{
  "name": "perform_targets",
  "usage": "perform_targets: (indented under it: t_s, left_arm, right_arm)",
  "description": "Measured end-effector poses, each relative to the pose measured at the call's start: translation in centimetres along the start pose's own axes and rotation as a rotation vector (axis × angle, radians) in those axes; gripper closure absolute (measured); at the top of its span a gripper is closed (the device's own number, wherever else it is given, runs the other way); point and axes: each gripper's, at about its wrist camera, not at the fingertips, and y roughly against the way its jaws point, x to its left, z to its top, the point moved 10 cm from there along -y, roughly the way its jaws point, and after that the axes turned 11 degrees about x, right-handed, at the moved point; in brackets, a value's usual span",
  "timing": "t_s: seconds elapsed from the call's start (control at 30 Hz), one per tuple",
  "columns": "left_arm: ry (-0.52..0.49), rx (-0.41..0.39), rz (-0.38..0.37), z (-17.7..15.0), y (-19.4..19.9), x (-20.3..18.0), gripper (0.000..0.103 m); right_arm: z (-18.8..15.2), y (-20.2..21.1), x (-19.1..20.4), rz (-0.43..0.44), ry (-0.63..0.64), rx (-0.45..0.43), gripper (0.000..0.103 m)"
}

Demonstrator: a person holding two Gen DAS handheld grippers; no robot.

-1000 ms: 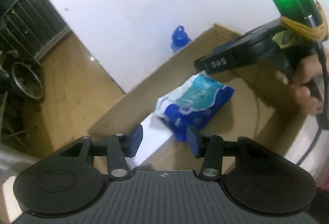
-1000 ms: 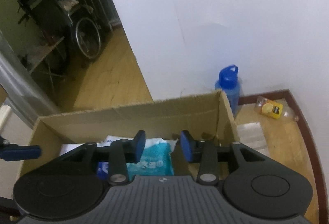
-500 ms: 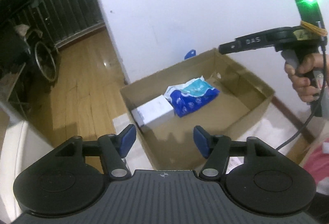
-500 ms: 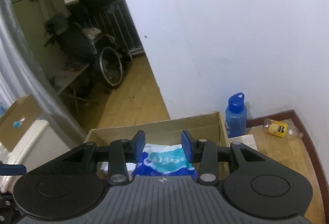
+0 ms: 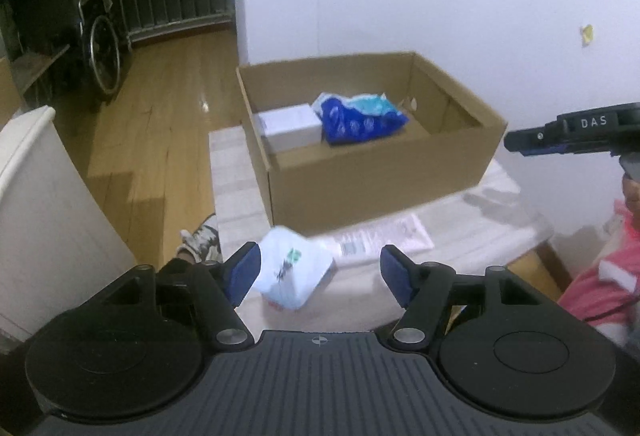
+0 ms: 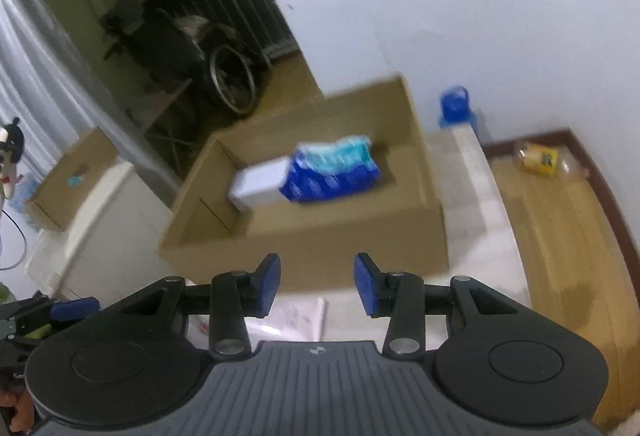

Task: Organize objects
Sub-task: 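Withdraw the left gripper from the box toward the white yogurt cup, then lower the left gripper around the white yogurt cup and close it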

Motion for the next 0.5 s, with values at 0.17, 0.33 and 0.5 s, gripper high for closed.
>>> perform_targets:
  t_s: [0.17,0.33,0.5]
  left_arm:
    - [-0.011,0.048,0.021,-1.8,-2.0,0.4,0.034]
    - [0.038,0.031,0.078,-2.0,-3.9,2.1,0.006]
    - [0.040,0.027,0.077,-2.2,-5.5,2.3,0.004]
  right_arm:
    - [-3.3,-1.8,-0.6,0.012,-0.056,0.066,0.059]
    - [-3.9,-3.1,0.7,0.025,-0.047,0.082,0.059]
    - [-3.7,-4.6,2.6,0.033,-0.030,0.098,0.054]
